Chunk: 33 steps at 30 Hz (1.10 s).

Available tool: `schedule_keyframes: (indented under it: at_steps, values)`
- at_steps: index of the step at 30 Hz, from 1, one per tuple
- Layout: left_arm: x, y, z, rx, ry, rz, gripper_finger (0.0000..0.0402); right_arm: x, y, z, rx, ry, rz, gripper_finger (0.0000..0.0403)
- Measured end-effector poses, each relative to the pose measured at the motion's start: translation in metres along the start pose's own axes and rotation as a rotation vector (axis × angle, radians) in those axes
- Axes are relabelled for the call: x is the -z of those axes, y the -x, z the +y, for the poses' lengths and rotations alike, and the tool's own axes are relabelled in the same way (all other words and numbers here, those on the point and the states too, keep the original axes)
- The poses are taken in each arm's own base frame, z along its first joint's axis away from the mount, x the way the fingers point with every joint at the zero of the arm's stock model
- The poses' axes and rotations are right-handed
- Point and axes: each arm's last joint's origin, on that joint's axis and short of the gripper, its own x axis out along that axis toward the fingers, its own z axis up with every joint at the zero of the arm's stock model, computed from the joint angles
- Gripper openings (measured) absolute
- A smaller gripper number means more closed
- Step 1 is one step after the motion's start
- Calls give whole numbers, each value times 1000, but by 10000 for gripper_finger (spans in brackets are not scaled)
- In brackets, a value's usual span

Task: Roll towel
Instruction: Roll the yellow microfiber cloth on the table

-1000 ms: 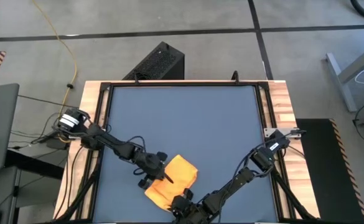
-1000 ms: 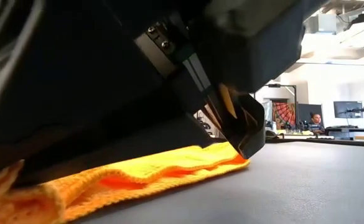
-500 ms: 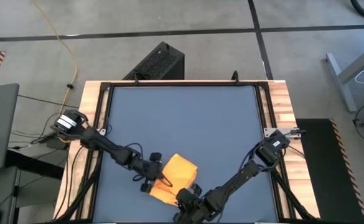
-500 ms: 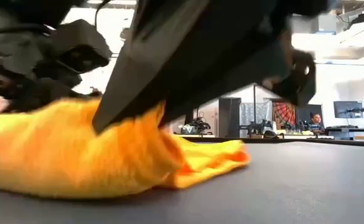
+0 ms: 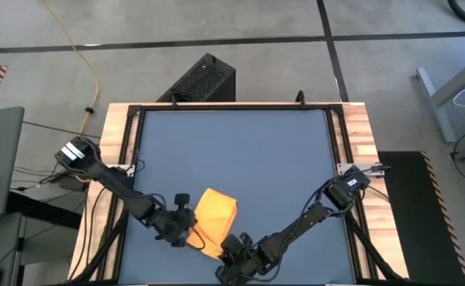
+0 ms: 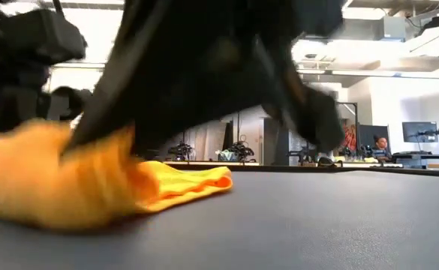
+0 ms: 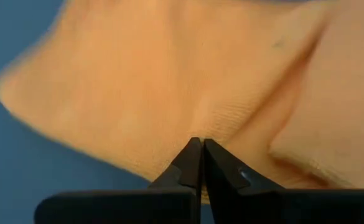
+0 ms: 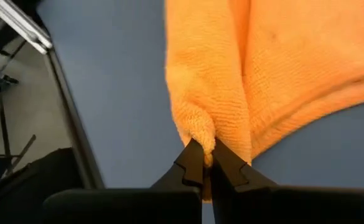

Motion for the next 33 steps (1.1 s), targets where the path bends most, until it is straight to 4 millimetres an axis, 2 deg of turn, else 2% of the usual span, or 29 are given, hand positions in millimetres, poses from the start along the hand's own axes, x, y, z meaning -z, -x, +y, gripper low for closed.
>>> schedule_keyframes:
  at_steps: [4,7,15,19,23,29,33]
  values:
    - [-8,15,-4,31,-122,-68,6,1,-12,-11,-61,-40,33,25]
    - [-14,24,-3,48,-183,-108,27,0,-18,-18,-111,-23,26,25]
    - [-23,36,-7,242,-361,-172,127,-3,-23,-23,-149,-19,50,25]
    - [-22,28,-16,354,-384,-177,178,-4,-24,-22,-164,-10,42,25]
    - [-13,14,-23,327,-404,-144,207,-5,-24,-21,-181,-17,34,25]
    - [1,-4,-30,311,-385,-69,212,-5,-24,-21,-179,-24,34,25]
    - [4,-8,-31,322,-350,-48,211,-6,-25,-22,-175,-37,30,25]
